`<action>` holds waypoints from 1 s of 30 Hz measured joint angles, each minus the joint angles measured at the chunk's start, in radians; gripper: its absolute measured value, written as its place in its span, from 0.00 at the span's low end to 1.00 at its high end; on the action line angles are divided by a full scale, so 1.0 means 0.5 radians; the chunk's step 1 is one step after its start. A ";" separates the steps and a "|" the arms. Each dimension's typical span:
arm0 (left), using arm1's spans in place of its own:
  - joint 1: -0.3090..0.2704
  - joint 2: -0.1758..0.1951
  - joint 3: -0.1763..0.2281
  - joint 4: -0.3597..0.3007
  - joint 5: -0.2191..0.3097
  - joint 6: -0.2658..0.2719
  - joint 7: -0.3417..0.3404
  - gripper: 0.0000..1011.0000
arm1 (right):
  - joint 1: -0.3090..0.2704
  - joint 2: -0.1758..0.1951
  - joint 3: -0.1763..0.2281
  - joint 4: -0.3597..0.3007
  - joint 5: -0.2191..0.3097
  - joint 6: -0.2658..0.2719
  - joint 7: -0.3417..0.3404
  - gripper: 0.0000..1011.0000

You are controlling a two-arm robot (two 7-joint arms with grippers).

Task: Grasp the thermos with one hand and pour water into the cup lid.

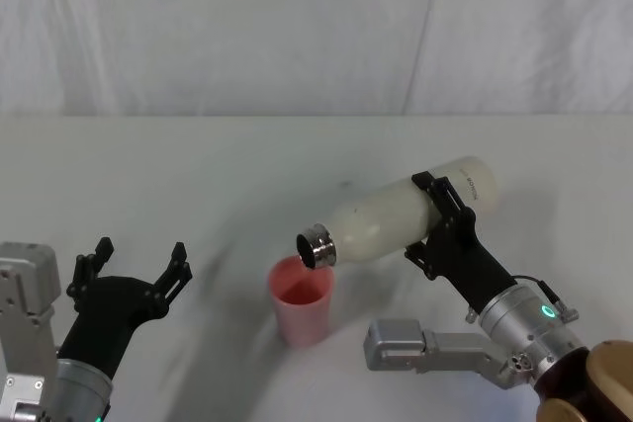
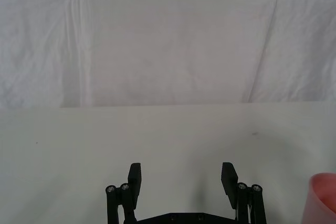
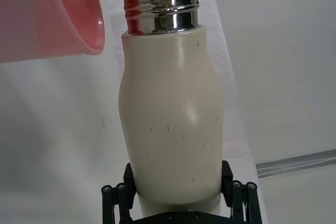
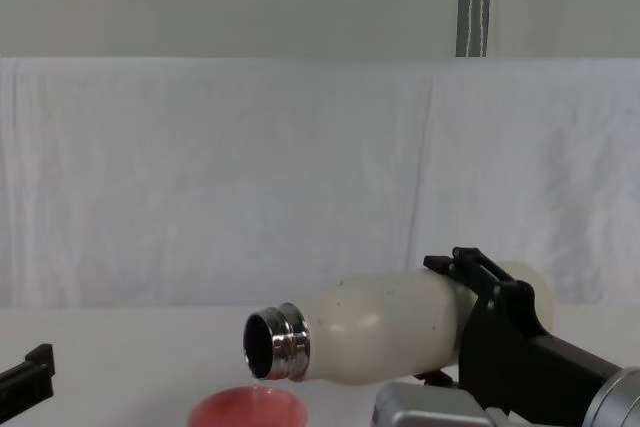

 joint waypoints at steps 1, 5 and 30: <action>0.000 0.000 0.000 0.000 0.000 0.000 0.000 0.99 | 0.001 0.001 0.000 0.000 -0.001 0.001 0.000 0.95; 0.000 0.000 0.000 0.000 0.000 0.000 0.000 0.99 | 0.002 0.003 0.000 -0.001 -0.003 0.004 -0.001 0.95; 0.000 0.000 0.000 0.000 0.000 0.000 0.000 0.99 | 0.000 0.013 -0.009 -0.003 -0.020 0.006 -0.016 0.95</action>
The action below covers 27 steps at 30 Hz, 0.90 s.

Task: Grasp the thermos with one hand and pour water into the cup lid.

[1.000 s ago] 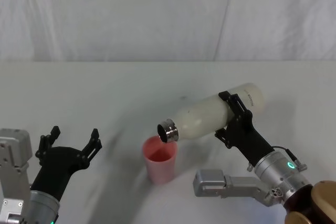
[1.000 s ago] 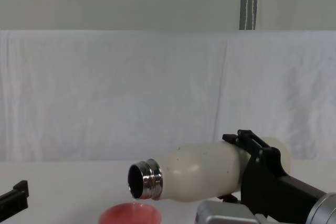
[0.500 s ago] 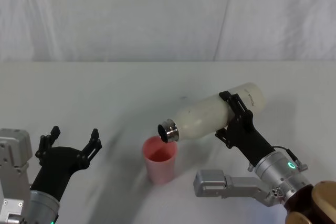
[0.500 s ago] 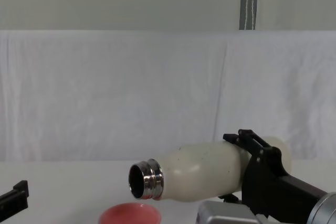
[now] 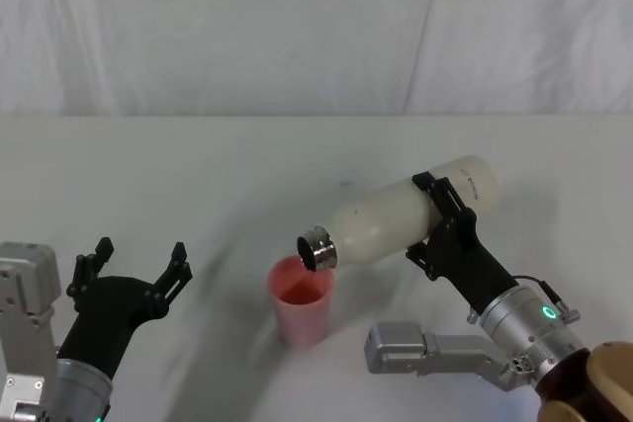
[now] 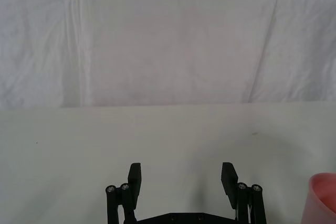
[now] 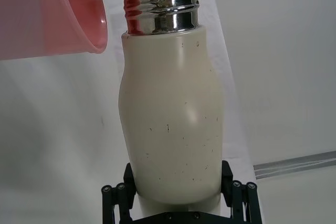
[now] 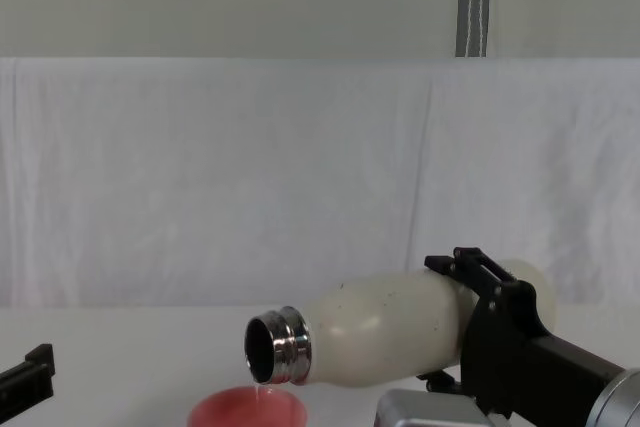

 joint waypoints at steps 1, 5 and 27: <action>0.000 0.000 0.000 0.000 0.000 0.000 0.000 0.99 | 0.001 0.000 -0.002 0.001 -0.001 -0.001 -0.001 0.95; 0.000 0.000 0.000 0.000 0.000 0.000 0.000 0.99 | 0.002 0.000 -0.004 0.003 -0.003 -0.001 -0.002 0.95; 0.000 0.000 0.000 0.000 0.000 0.000 0.000 0.99 | 0.005 0.001 -0.016 0.001 -0.012 0.003 -0.001 0.95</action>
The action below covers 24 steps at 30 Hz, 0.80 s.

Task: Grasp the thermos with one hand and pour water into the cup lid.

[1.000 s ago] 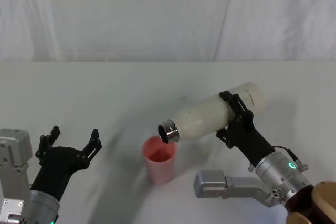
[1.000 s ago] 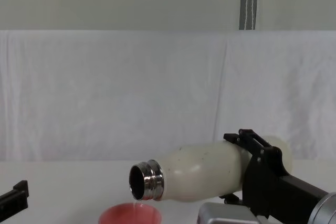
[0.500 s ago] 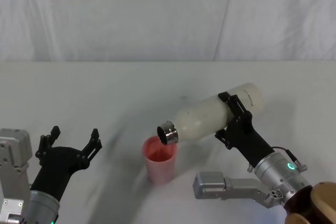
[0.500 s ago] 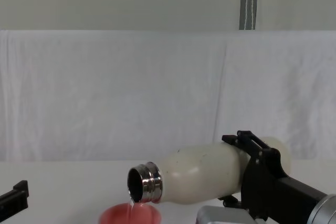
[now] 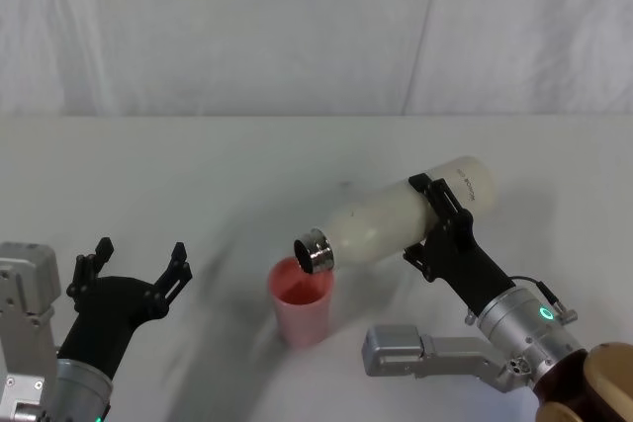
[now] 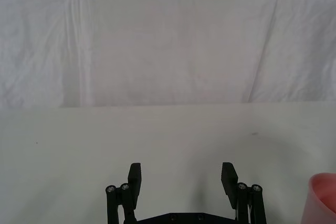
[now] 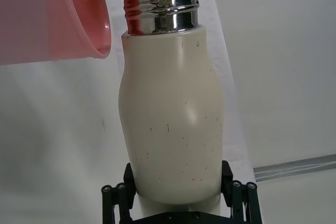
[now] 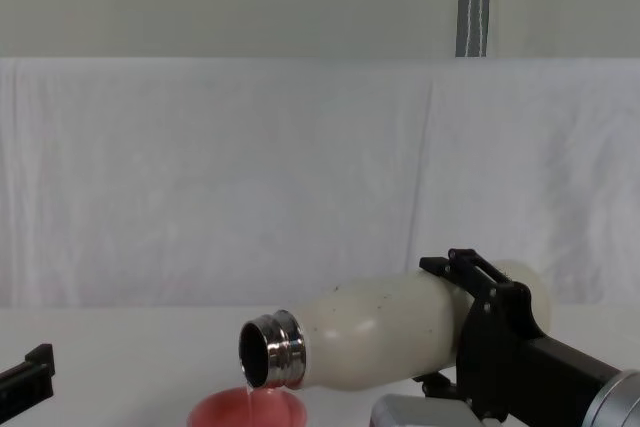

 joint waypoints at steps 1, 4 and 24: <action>0.000 0.000 0.000 0.000 0.000 0.000 0.000 0.99 | 0.000 0.001 0.000 0.000 0.000 0.000 0.000 0.95; 0.000 0.000 0.000 0.000 0.000 0.000 0.000 0.99 | 0.001 0.002 -0.002 -0.001 -0.002 0.001 0.001 0.95; 0.000 0.000 0.000 0.000 0.000 0.000 0.000 0.99 | 0.007 0.008 -0.010 -0.008 -0.008 0.005 0.010 0.95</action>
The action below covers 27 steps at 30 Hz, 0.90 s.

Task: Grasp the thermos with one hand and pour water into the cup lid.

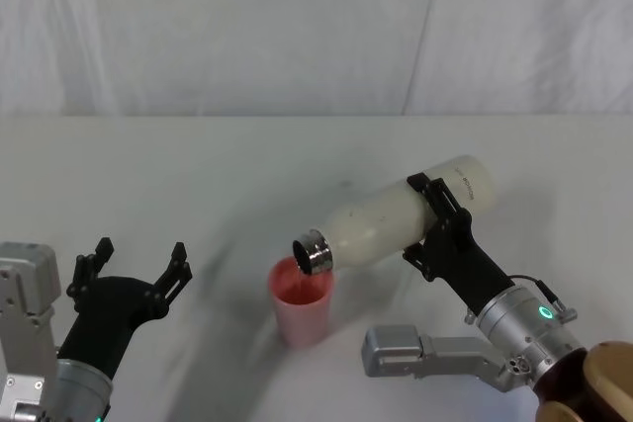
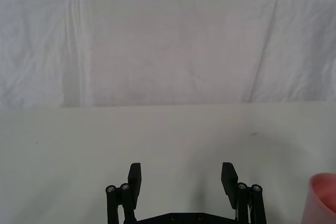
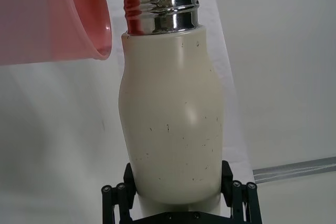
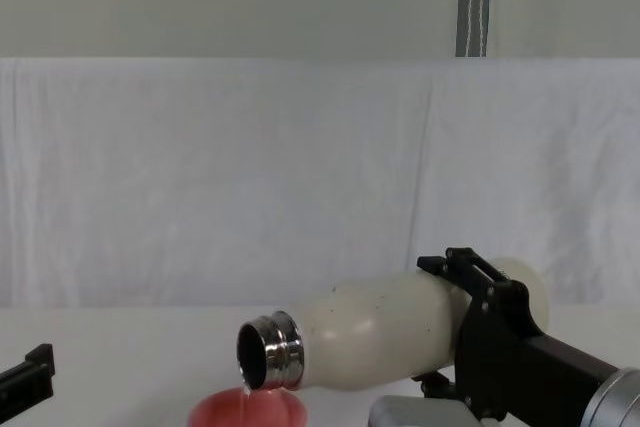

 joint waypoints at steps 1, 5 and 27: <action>0.000 0.000 0.000 0.000 0.000 0.000 0.000 0.99 | 0.000 0.000 0.000 0.000 0.000 0.000 0.000 0.95; 0.000 0.000 0.000 0.000 0.000 0.000 0.000 0.99 | 0.000 0.001 0.000 -0.001 0.000 0.001 0.001 0.95; 0.000 0.000 0.000 0.000 0.000 0.000 0.000 0.99 | 0.017 -0.001 0.003 0.010 0.002 0.000 0.006 0.95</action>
